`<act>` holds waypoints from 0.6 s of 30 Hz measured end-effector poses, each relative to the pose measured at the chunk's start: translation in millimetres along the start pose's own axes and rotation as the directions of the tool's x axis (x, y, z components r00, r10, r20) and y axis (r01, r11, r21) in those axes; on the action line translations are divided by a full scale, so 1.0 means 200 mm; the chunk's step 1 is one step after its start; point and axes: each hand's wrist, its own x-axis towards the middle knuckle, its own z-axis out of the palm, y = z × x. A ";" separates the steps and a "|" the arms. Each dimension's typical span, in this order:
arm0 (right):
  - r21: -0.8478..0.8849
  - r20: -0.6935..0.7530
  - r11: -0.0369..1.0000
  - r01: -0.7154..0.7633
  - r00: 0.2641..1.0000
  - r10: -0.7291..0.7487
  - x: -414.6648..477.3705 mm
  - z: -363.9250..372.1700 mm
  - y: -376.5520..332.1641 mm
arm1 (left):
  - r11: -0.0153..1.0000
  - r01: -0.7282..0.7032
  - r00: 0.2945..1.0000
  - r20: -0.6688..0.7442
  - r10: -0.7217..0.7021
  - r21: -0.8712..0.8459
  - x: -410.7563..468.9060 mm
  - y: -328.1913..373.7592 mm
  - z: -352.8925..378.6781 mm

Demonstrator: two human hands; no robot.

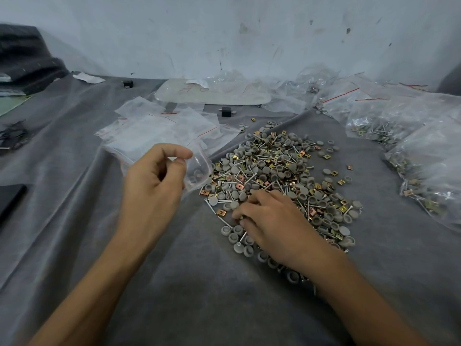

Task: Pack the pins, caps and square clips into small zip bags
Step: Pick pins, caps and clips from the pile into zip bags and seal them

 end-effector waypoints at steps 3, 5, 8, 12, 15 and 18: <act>0.005 -0.018 0.999 -0.051 0.999 0.051 -0.01 -0.01 0.02 | 0.999 0.002 0.996 0.090 -0.006 0.045 -0.03 -0.02 0.04; -0.005 -0.014 0.998 -0.066 0.998 0.066 -0.01 -0.01 0.02 | 0.998 0.000 0.986 0.167 -0.010 0.064 -0.05 -0.02 0.05; -0.021 -0.008 0.998 -0.058 0.998 0.058 -0.02 -0.02 0.01 | 0.997 0.022 0.962 0.270 -0.042 0.079 -0.07 -0.03 0.06; 0.017 0.007 0.996 -0.087 0.996 0.087 -0.03 -0.04 0.02 | 0.997 0.040 0.952 0.299 -0.059 0.070 -0.07 -0.02 0.05; 0.033 0.001 0.997 -0.073 0.997 0.073 -0.03 -0.04 0.02 | 0.997 0.064 0.958 0.278 -0.073 0.040 -0.07 -0.03 0.05; 0.057 -0.046 0.997 -0.048 0.998 0.051 -0.03 -0.03 0.02 | 0.997 0.061 0.953 0.293 -0.075 0.056 -0.07 -0.03 0.05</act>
